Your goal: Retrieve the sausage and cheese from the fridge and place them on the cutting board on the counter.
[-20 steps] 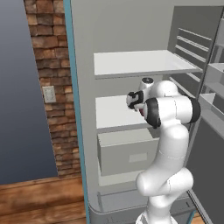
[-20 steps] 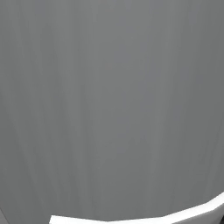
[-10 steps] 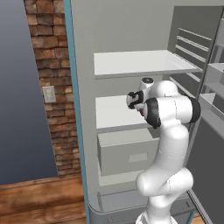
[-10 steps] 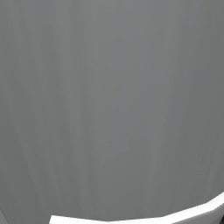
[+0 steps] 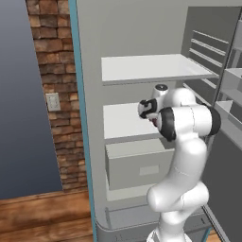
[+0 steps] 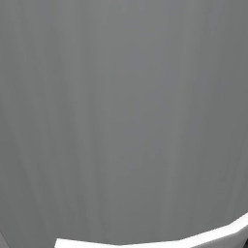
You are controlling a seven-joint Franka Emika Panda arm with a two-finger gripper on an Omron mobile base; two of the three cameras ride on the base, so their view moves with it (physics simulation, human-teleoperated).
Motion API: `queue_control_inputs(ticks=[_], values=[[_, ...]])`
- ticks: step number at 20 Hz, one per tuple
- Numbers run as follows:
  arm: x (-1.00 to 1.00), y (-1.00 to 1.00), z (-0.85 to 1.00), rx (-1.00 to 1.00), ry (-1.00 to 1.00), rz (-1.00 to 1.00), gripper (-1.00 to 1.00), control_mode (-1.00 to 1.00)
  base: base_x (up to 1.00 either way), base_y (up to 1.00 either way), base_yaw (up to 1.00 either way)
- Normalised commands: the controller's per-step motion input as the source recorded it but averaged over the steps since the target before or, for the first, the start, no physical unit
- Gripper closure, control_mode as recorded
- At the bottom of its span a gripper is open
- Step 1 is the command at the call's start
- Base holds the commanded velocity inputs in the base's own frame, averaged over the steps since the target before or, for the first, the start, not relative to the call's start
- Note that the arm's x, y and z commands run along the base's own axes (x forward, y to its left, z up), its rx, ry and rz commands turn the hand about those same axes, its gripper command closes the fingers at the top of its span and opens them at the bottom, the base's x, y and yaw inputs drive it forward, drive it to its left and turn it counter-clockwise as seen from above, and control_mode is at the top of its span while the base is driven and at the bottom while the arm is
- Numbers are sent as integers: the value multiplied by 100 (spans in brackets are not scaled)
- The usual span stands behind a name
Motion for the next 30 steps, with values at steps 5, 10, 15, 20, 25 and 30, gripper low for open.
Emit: queue_control_inputs(ticks=[5,10,15,20,25,30], values=[[-64,0,36,0,-2,0,100,-100,0,0,0],[-78,0,51,0,4,0,100,-100,0,0,0],[-100,6,3,0,0,0,100,-100,0,0,0],[-98,26,38,0,0,0,100,-100,0,0,0],[-98,38,65,-1,0,1,100,-100,0,0,0],[-100,39,78,0,1,1,100,-100,0,0,0]])
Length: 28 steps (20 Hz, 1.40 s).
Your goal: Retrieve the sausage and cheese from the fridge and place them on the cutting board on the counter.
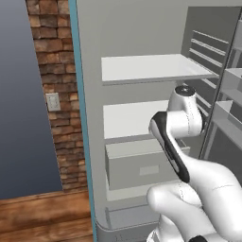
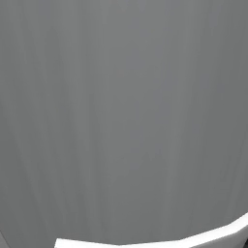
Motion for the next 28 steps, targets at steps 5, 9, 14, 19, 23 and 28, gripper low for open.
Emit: queue_control_inputs(ticks=[5,9,14,19,23,28], values=[[-100,6,100,0,0,0,100,-100,0,0,0],[-100,1,100,0,0,0,100,-100,0,0,0],[-85,4,100,0,0,0,100,-100,0,0,0],[-64,8,79,0,0,1,100,-100,0,0,0],[-67,16,-9,0,0,1,100,-100,0,0,0],[-20,11,-15,-2,-11,0,100,-100,0,0,0]])
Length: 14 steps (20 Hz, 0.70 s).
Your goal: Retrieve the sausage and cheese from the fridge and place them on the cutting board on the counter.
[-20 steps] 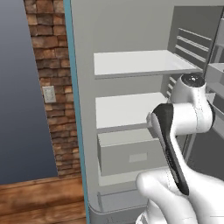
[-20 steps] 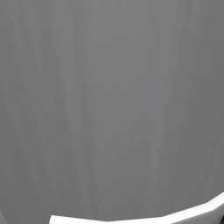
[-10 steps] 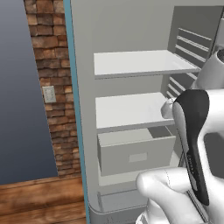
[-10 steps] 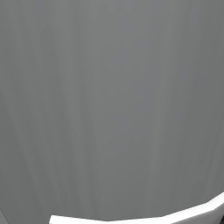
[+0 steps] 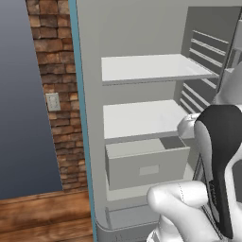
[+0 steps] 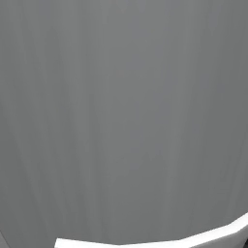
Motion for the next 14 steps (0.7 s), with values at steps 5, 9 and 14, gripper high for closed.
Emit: queue_control_inputs(ticks=[5,9,14], values=[[4,0,0,-3,-18,0,100,-100,0,0,0],[0,0,0,0,0,0,100,100,0,0,0],[0,0,0,0,0,0,100,100,-66,0,0]])
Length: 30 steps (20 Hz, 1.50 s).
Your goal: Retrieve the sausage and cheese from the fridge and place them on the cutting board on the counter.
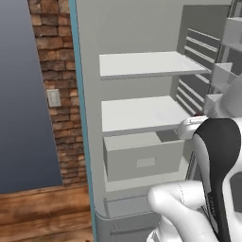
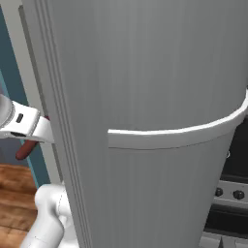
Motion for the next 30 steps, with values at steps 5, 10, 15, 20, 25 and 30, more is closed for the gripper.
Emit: queue_control_inputs(ticks=[5,10,15,20,25,30], values=[[0,0,0,0,0,0,100,100,-100,19,-28],[0,0,0,0,0,0,100,100,-82,20,-74],[0,0,0,0,0,0,100,100,-62,12,-79],[0,0,0,0,0,0,100,100,-60,11,-80],[0,0,0,0,0,0,100,100,-62,1,-83],[0,0,0,0,0,0,100,100,-36,-3,-77]])
